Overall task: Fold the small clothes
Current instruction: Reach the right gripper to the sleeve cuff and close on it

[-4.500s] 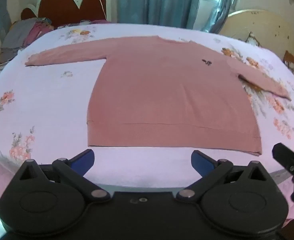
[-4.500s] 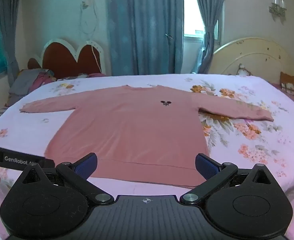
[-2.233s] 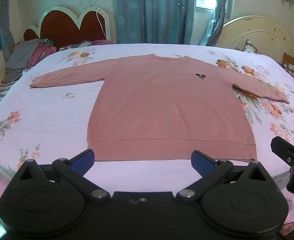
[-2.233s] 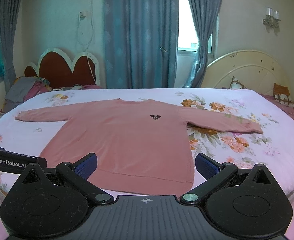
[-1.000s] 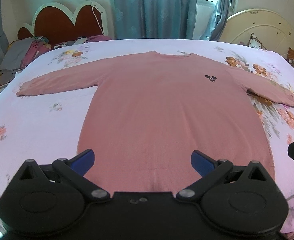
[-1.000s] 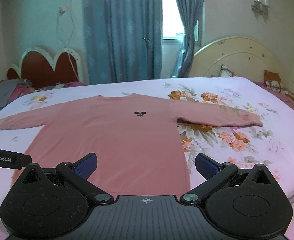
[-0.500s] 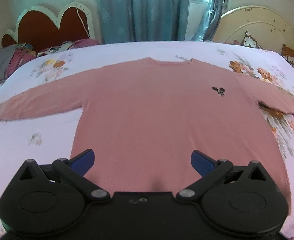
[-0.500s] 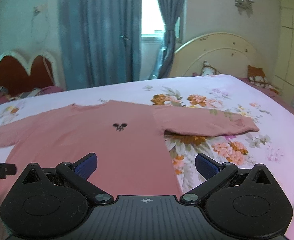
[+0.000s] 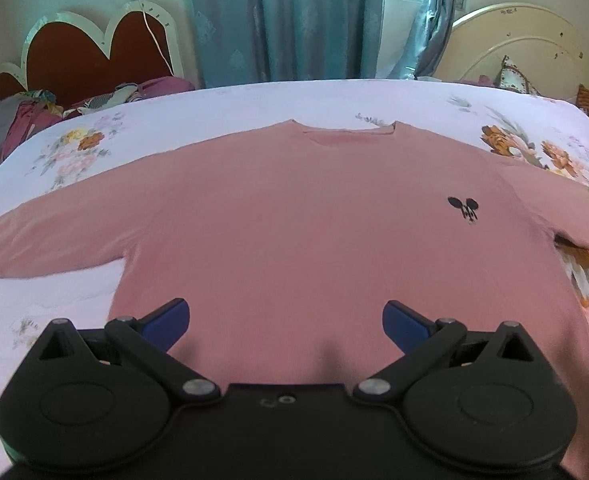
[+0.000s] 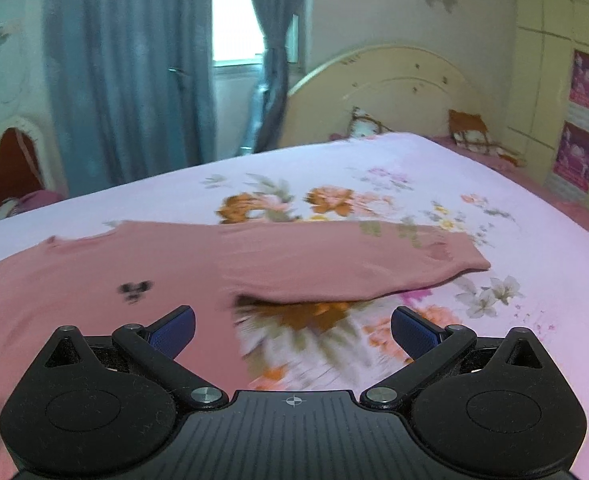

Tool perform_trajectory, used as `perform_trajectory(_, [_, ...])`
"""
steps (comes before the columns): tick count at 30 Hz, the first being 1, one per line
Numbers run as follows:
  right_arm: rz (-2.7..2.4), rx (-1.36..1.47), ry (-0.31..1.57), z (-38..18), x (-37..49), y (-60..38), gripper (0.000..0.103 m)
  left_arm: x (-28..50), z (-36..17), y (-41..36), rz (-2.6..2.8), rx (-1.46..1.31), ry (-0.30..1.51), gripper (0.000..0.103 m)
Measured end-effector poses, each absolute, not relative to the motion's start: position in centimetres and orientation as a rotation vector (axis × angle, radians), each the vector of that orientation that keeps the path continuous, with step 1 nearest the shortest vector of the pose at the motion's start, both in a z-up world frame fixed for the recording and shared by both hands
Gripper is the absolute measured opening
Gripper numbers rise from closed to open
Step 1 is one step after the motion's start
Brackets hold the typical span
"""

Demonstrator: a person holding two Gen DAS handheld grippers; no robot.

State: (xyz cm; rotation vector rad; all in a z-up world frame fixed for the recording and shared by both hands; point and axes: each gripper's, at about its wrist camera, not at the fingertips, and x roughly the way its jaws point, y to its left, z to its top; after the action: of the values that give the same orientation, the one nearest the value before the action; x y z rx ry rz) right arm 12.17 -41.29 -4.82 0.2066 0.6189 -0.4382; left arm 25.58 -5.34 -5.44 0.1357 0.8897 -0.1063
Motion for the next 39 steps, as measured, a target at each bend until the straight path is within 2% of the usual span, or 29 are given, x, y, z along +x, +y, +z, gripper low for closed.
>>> perform_trajectory(13, [-0.665,0.404,0.683,-11.4,16.8,-60.3,0.101,30.5,-7.6,-10.8,-0.035,0.168,0.923,0.101])
perform_trajectory(14, [-0.675,0.407,0.689,-11.8,17.1,-61.1,0.079,30.7,-7.8,-11.0,-0.032,0.171,0.927,0.100])
perform_trajectory(15, [-0.686,0.427,0.712,-12.4,17.5,-62.3,0.063,31.0,-8.0,-11.2,-0.029,0.177,0.933,0.100])
perform_trajectory(20, [-0.704,0.503,0.718,-14.3,18.0,-65.0,0.063,32.0,-8.7,-11.7,-0.007,0.195,0.948,0.099])
perform_trajectory(21, [-0.703,0.510,0.719,-14.7,18.2,-65.3,0.058,32.2,-8.8,-11.7,-0.006,0.195,0.952,0.098])
perform_trajectory(22, [-0.703,0.515,0.717,-15.0,18.3,-65.6,0.049,32.3,-8.9,-11.7,-0.009,0.194,0.958,0.096])
perform_trajectory(23, [-0.703,0.517,0.714,-15.3,18.5,-65.8,0.032,32.5,-9.0,-11.7,-0.013,0.192,0.963,0.095])
perform_trajectory(25, [-0.705,0.524,0.693,-15.3,18.6,-65.9,0.021,32.8,-9.2,-11.8,-0.013,0.194,0.972,0.093])
perform_trajectory(26, [-0.694,0.534,0.686,-15.4,18.8,-66.0,0.006,33.0,-9.3,-11.8,-0.012,0.197,0.972,0.092])
perform_trajectory(27, [-0.684,0.541,0.678,-15.3,18.8,-65.9,0.004,33.1,-9.3,-11.7,-0.016,0.199,0.971,0.091])
perform_trajectory(33, [-0.623,0.464,0.613,-12.7,20.3,-63.7,0.004,33.8,-9.0,-10.9,-0.041,0.162,0.972,0.087])
perform_trajectory(39, [-0.420,0.366,0.530,-7.7,23.7,-56.2,0.003,34.3,-8.5,-8.7,-0.038,0.121,0.964,0.086])
